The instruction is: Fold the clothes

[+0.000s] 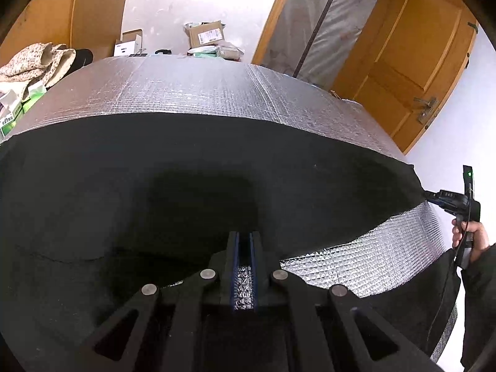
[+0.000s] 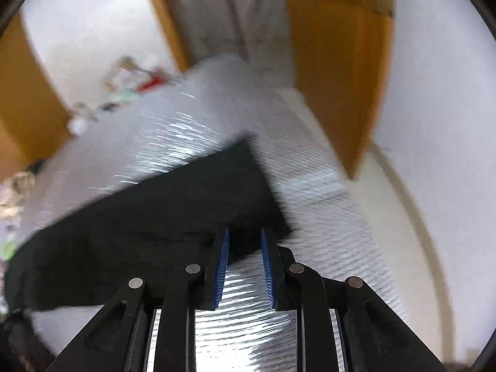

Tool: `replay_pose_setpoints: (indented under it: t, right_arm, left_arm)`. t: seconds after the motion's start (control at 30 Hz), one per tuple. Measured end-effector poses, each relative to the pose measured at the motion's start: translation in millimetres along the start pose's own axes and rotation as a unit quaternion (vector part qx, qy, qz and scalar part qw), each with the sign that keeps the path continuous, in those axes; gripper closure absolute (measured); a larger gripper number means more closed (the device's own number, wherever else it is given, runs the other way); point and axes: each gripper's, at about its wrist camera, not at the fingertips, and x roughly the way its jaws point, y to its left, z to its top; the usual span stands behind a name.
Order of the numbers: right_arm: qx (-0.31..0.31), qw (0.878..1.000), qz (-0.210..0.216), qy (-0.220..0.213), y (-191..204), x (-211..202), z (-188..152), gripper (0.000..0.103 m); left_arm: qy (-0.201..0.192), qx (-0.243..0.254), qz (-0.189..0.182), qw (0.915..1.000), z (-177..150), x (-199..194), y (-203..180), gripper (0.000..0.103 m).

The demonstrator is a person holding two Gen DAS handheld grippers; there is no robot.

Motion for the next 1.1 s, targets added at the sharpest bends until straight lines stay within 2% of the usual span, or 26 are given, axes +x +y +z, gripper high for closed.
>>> replay_pose_setpoints:
  t: [0.07, 0.13, 0.2, 0.27, 0.4, 0.5, 0.57, 0.7, 0.73, 0.77, 0.8, 0.93, 1.0, 1.1]
  right_arm:
    - [0.064, 0.998, 0.014, -0.008, -19.0, -3.4, -0.1, 0.082]
    - [0.084, 0.996, -0.007, -0.021, -27.4, -11.6, -0.8, 0.08]
    - [0.087, 0.996, 0.004, -0.029, -27.9, -20.7, -2.2, 0.079]
    - [0.063, 0.997, 0.025, -0.038, -19.8, -29.7, -3.7, 0.079]
    - [-0.026, 0.998, 0.037, -0.037, 4.0, -37.0, 2.3, 0.077]
    - [-0.096, 0.995, 0.019, -0.033, 23.5, -20.3, 11.8, 0.077]
    - [-0.119, 0.993, 0.011, -0.016, 28.8, 0.2, 18.5, 0.077]
    - [-0.124, 0.992, 0.005, -0.002, 24.5, 20.7, 24.4, 0.078]
    - [-0.124, 0.992, 0.004, -0.005, 23.2, 20.8, 25.3, 0.081]
    - [-0.123, 0.992, -0.008, -0.008, 22.6, 22.7, 28.5, 0.1]
    - [-0.121, 0.992, -0.024, -0.011, 22.2, 25.0, 32.2, 0.101]
    - [-0.085, 0.994, -0.063, -0.027, 9.1, 26.6, 42.5, 0.101]
    - [-0.06, 0.996, -0.049, -0.033, 1.2, 22.5, 43.1, 0.097]
    - [-0.057, 0.998, 0.0, -0.036, 7.5, 21.0, 41.9, 0.095]
  left_arm:
    - [0.0, -0.001, -0.002, 1.0, 0.2, -0.1, 0.4, 0.098]
    - [-0.003, -0.005, -0.007, 1.0, 0.2, -1.8, 0.6, 0.098]
    - [-0.011, -0.008, -0.016, 0.9998, -0.2, -3.4, -0.7, 0.098]
    - [-0.021, -0.006, -0.028, 0.9994, 0.8, -8.4, -4.5, 0.098]
    - [-0.029, 0.006, -0.039, 0.9988, 1.7, -12.8, -12.8, 0.098]
    - [-0.026, 0.01, -0.04, 0.9988, 1.6, -11.2, -16.2, 0.098]
    - [-0.021, 0.01, -0.038, 0.999, 1.5, -8.3, -16.4, 0.098]
    - [-0.005, 0.008, -0.025, 0.9996, 1.4, 1.7, -13.8, 0.098]
    - [0.0, 0.007, -0.02, 0.9998, 1.0, 4.9, -12.8, 0.098]
    - [0.002, 0.006, -0.019, 0.9998, 0.6, 6.5, -12.4, 0.098]
    - [0.002, 0.005, -0.02, 0.9998, 0.1, 7.5, -12.2, 0.098]
    - [0.003, 0.011, -0.018, 0.9998, 0.4, 8.1, -15.1, 0.098]
    - [0.002, 0.01, -0.02, 0.9998, 2.2, 8.0, -14.9, 0.098]
    - [0.0, 0.007, -0.024, 0.9997, 1.0, 5.5, -13.7, 0.098]
